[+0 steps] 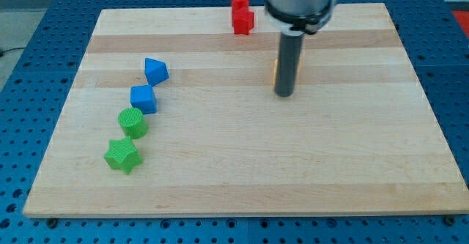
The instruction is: Move the blue cube towards the left side of the blue triangle
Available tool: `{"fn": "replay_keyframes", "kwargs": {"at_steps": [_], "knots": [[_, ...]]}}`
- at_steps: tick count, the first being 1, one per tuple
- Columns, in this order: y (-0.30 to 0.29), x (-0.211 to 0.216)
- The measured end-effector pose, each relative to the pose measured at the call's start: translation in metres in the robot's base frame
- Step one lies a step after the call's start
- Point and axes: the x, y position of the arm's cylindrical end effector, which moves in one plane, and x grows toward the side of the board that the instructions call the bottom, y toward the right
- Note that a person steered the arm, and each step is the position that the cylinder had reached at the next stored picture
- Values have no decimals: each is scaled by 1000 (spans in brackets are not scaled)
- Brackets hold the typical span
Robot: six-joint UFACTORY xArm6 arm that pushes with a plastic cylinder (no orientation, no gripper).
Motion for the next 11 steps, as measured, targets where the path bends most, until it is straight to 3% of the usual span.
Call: {"fn": "replay_keyframes", "kwargs": {"at_steps": [2, 4, 7, 10, 11], "knots": [[-146, 25], [-227, 40], [-236, 40], [-236, -8], [-255, 8]]}}
